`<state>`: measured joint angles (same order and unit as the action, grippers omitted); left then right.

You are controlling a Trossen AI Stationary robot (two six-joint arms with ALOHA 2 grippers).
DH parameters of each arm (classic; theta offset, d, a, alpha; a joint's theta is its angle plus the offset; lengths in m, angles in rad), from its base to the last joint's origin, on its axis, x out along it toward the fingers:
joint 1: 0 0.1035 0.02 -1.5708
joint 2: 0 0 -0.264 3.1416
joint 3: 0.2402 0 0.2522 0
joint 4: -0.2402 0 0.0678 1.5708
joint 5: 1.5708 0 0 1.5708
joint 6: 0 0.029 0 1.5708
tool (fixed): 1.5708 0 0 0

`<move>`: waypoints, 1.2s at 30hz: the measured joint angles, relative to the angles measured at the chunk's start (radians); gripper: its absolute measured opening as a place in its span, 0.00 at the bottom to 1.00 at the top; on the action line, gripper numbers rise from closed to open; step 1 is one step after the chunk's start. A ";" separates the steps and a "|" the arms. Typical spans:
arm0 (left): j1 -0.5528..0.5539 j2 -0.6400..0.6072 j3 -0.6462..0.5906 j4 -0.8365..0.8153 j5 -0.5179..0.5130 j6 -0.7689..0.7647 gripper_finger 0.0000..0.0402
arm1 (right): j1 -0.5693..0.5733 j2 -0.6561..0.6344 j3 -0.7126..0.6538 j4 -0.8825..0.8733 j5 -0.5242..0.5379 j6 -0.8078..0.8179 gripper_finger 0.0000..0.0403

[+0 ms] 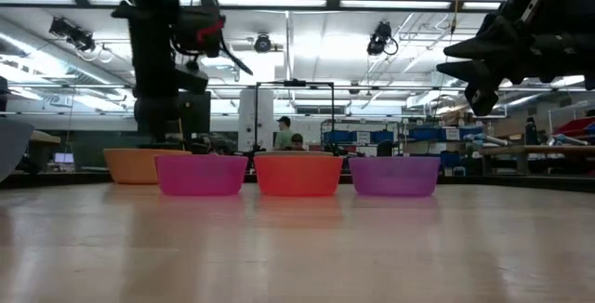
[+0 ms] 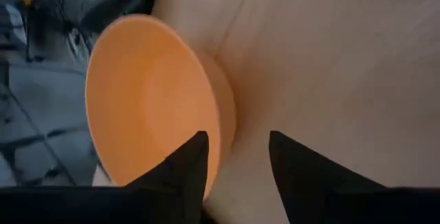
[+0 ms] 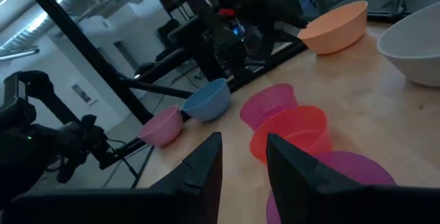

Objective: Nest bowls inside each other
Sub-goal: Stack the yellow bowl on top of the white bowl

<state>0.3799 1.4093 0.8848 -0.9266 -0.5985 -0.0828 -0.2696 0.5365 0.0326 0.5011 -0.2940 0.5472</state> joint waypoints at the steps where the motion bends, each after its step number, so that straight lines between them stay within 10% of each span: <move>1: 0.017 0.019 0.005 -0.014 0.011 0.001 0.42 | -0.007 0.000 0.000 0.000 -0.005 0.000 0.25; 27: 0.228 0.229 -0.005 0.129 0.152 0.035 0.41 | -0.101 0.000 0.001 0.011 -0.069 0.011 0.25; 36: 0.227 0.282 -0.005 0.167 0.168 -0.001 0.06 | -0.102 0.000 0.002 0.022 -0.069 0.012 0.25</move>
<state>0.6067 1.6913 0.8795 -0.7592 -0.4306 -0.0833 -0.3714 0.5365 0.0341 0.5228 -0.3626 0.5594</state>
